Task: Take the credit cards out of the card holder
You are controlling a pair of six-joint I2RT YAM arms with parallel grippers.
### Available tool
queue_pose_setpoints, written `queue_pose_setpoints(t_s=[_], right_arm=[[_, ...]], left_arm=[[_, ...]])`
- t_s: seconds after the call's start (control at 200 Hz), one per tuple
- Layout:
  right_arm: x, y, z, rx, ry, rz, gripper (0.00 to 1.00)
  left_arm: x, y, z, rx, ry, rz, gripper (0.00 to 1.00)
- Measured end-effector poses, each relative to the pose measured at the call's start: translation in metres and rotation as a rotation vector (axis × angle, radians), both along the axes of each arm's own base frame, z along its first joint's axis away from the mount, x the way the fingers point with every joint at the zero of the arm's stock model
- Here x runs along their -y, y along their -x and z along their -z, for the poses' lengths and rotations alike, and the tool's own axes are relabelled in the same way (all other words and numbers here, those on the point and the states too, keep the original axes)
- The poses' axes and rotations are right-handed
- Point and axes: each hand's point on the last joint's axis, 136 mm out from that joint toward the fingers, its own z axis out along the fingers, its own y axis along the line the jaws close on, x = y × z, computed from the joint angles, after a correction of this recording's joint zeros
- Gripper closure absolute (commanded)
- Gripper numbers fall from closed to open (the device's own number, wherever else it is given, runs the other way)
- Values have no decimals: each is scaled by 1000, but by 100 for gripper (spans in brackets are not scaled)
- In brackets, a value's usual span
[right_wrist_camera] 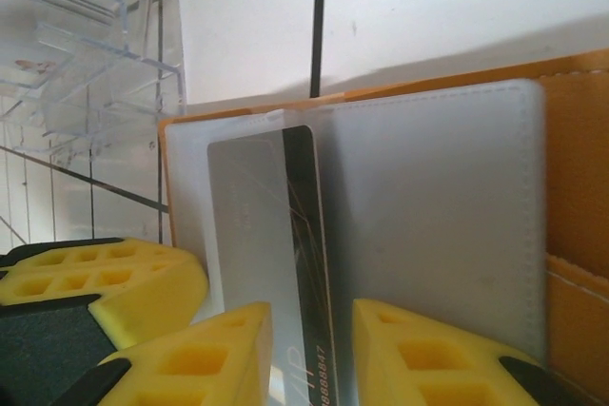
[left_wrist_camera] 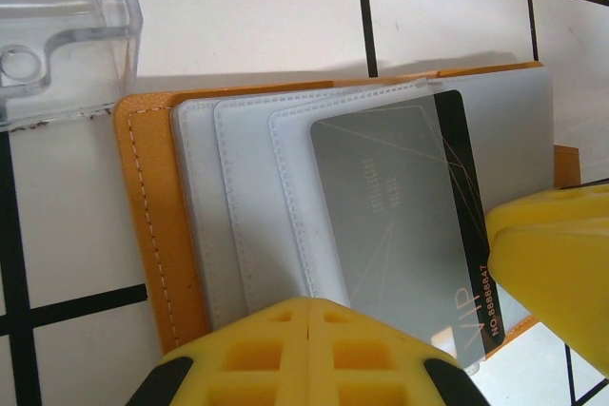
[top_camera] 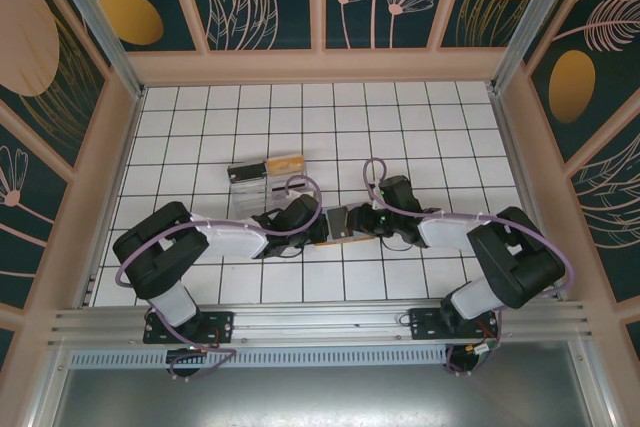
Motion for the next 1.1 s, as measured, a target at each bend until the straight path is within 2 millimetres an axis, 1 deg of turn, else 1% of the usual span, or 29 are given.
queue_pose_setpoints(t_s=[0.12,0.225,0.26,0.315,0.395,0.46,0.561,0.771,1.101], right_arm=[[-1,1,4,-10,-3,-5,70],[2,-3,5,-21,-14,6,71],[2,-4,5,-20,-18,8,74],[3,-6,6,-24,-22,16,81],[5,-7,8,-29,-21,23,85],[6,-8,10,-36,-23,31,85],[5,-7,8,-37,-34,27,78],[0,-8,5,-33,-64,14,79],[-4,-7,5,-39,-85,-1,81]], left_arm=[[0,0,0,0,0,0,100],[0,0,0,0,0,0,100],[0,0,0,0,0,0,100],[0,0,0,0,0,0,100],[0,0,0,0,0,0,100],[0,0,0,0,0,0,100],[0,0,0,1,2,0,100],[0,0,0,1,2,0,100],[0,0,0,1,1,0,100]])
